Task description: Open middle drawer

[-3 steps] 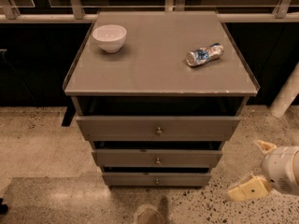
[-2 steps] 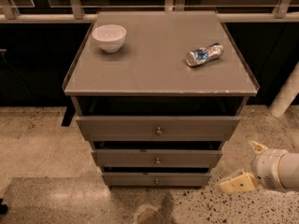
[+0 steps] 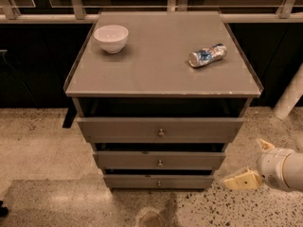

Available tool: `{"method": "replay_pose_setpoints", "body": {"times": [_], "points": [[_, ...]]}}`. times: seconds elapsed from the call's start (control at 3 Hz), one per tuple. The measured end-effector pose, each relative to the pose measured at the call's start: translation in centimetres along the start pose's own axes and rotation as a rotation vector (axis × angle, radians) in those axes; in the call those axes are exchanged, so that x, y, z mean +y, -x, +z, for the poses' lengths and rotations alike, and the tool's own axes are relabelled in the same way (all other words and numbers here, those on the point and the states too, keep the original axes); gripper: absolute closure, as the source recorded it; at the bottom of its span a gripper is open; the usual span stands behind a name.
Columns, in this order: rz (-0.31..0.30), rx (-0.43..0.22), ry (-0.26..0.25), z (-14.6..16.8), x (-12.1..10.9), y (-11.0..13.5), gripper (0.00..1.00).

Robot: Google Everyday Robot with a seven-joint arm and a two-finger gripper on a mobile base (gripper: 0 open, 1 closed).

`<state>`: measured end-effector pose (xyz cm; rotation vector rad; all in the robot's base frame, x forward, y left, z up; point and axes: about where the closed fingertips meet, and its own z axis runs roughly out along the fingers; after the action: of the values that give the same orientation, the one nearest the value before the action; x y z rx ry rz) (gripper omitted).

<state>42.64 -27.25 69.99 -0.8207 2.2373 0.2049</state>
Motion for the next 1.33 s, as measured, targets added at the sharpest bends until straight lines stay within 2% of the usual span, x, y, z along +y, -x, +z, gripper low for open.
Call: {"method": "replay_pose_setpoints", "body": {"times": [0.33, 0.67, 1.0, 1.33], "points": [[0.061, -0.046, -0.032, 1.5, -0.9, -1.4, 0.00], [0.142, -0.118, -0.059, 5.8, -1.8, -2.5, 0.00], [0.179, -0.153, -0.061, 9.4, -2.3, -3.2, 0.00], [0.206, -0.171, -0.029, 12.4, -1.9, -3.6, 0.00]]}}
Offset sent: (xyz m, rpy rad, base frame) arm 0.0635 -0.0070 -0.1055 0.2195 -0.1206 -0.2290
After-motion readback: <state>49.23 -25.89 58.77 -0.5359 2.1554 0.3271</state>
